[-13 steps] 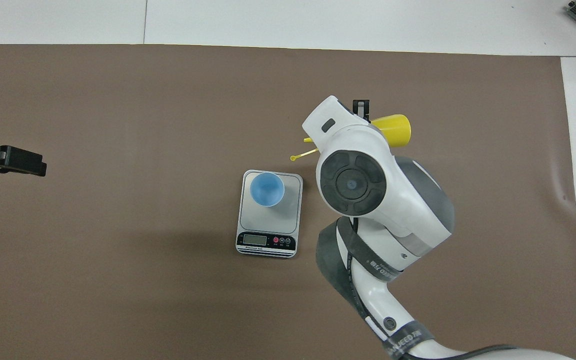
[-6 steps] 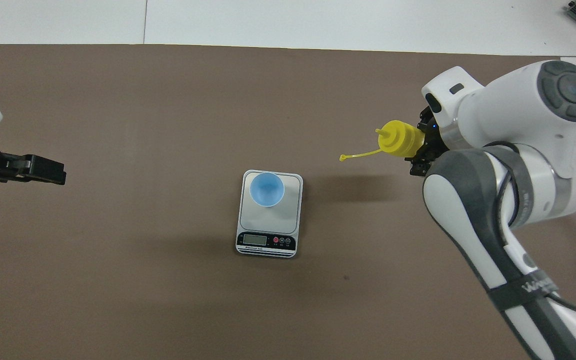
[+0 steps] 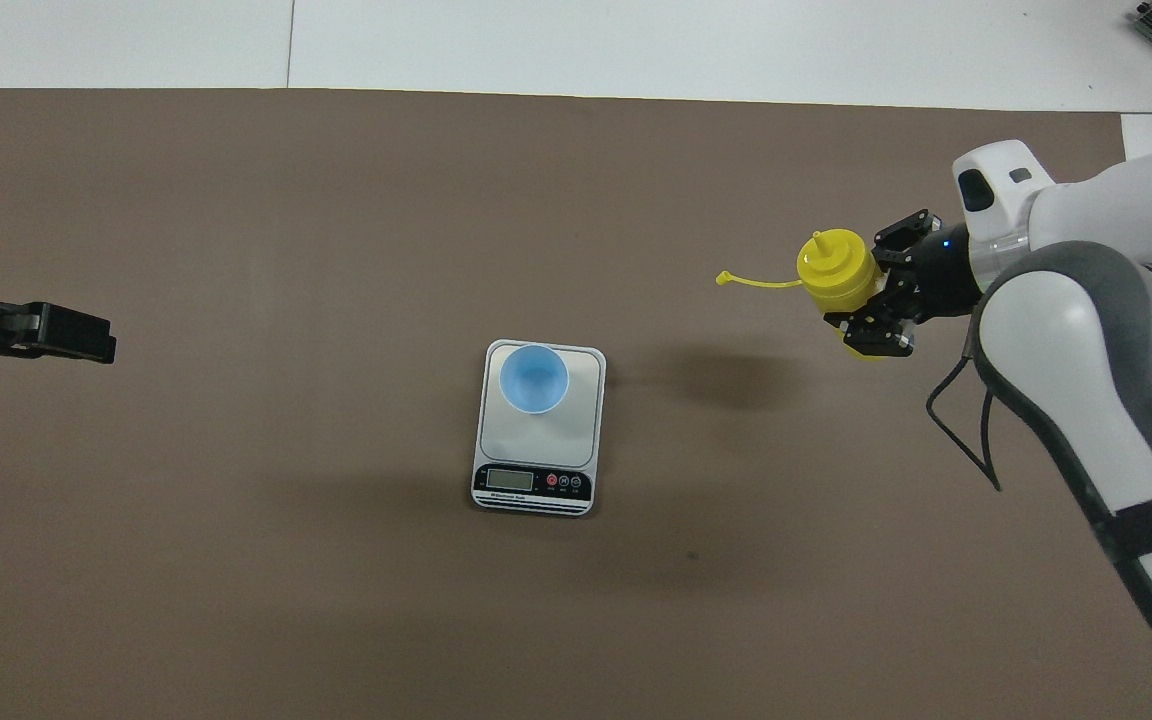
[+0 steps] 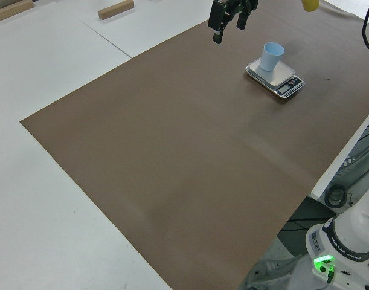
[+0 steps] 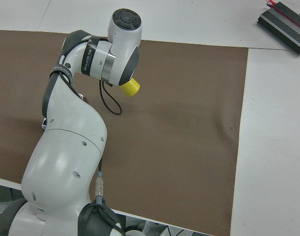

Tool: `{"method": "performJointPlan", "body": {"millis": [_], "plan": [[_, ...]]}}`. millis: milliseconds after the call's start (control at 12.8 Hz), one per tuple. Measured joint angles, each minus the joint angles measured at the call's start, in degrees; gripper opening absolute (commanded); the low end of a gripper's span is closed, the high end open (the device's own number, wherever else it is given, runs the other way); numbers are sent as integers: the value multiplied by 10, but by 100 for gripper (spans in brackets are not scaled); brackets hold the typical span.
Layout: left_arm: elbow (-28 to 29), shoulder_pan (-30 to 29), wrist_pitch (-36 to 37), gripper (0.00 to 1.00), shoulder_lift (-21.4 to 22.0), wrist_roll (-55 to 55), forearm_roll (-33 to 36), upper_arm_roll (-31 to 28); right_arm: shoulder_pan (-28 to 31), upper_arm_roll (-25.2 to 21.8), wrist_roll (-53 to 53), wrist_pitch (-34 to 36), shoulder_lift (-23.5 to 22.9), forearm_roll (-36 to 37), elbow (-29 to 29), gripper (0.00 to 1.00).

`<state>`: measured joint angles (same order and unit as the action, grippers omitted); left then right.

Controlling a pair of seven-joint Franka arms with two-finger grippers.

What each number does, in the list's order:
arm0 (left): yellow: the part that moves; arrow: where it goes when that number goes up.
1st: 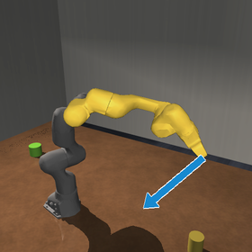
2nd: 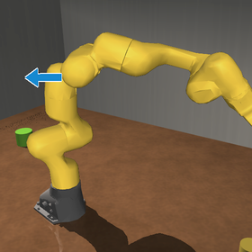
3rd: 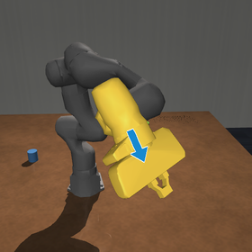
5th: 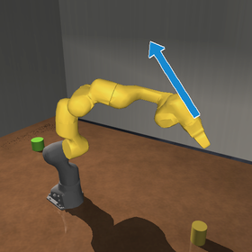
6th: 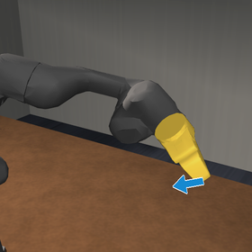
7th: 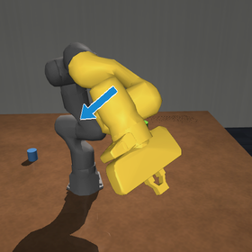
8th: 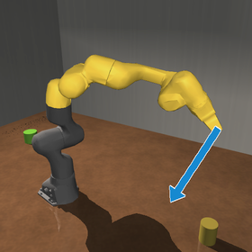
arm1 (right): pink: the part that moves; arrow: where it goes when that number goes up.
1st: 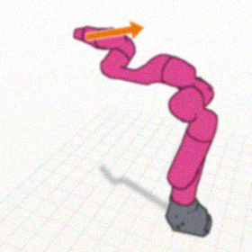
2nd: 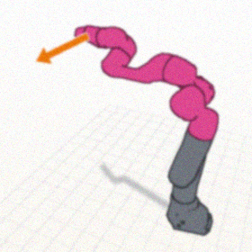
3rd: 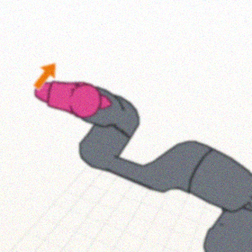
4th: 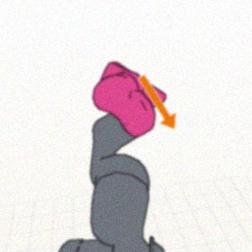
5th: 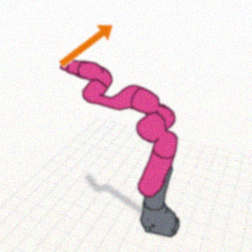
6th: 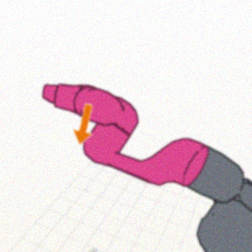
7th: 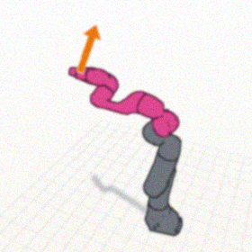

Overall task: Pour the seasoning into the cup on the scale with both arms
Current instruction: 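Bring the bottle back upright toward its spot with the right gripper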

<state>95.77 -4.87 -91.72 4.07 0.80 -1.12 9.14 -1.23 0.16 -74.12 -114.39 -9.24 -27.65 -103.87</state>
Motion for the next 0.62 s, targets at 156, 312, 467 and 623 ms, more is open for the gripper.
{"method": "performJointPlan", "body": {"millis": [156, 312, 467, 623], "plan": [[-2, 0, 1, 100, 0, 0, 1, -2, 27, 0, -57, 1, 3, -57, -26, 0], [-2, 0, 2, 100, 0, 0, 3, -3, 42, 0, -126, -16, 4, -130, -65, 0], [-2, 0, 2, 100, 0, 0, 4, -3, 42, 0, -181, -45, 4, -191, -101, 0], [-2, 0, 3, 100, 0, 0, 5, -3, 41, 1, -244, -71, 4, -256, -134, 0]]}}
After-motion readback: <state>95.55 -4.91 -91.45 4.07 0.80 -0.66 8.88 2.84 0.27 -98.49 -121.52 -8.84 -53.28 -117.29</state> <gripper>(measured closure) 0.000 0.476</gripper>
